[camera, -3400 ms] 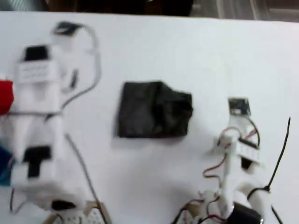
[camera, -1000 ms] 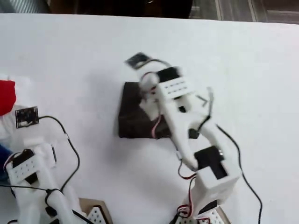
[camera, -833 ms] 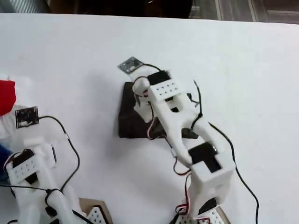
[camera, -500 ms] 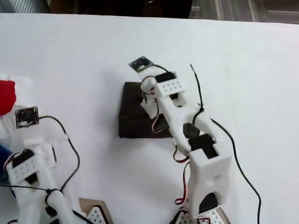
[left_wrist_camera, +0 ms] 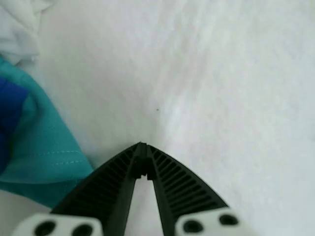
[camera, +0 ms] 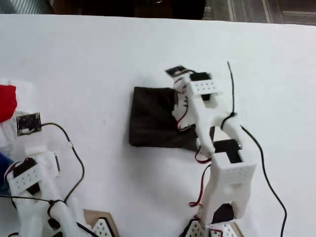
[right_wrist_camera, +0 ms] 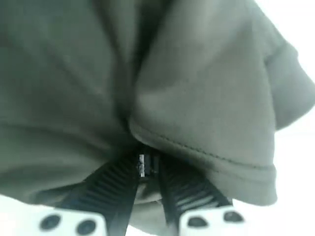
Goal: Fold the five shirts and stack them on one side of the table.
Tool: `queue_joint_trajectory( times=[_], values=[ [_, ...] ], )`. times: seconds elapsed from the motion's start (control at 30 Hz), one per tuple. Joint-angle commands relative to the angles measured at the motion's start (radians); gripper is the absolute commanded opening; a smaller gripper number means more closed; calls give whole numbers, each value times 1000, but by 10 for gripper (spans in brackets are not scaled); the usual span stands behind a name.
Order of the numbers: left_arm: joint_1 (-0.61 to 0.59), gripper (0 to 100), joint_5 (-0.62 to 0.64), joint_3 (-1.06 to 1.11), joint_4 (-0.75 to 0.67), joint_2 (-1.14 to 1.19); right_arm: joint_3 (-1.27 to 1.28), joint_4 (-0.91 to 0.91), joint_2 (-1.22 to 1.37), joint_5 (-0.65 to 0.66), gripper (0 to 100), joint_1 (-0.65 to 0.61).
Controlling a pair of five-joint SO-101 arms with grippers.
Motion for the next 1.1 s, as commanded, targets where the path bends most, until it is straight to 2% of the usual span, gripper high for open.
queue_joint_trajectory(
  times=[0.0, 0.17, 0.4, 0.77, 1.07],
  values=[
    [6, 26, 2, -4, -14, -18, -37, 47, -22, 75, 20, 58],
    [6, 26, 5, -4, -14, -18, -34, 101, -105, 152, 20, 88],
    [6, 26, 6, -4, -20, -18, -31, 208, -151, 219, 20, 53],
    [6, 26, 6, -4, -20, -18, -38, -133, -25, 216, 20, -12],
    [6, 26, 3, -4, -20, -18, -38, -352, -25, 218, 19, 24]
  ],
)
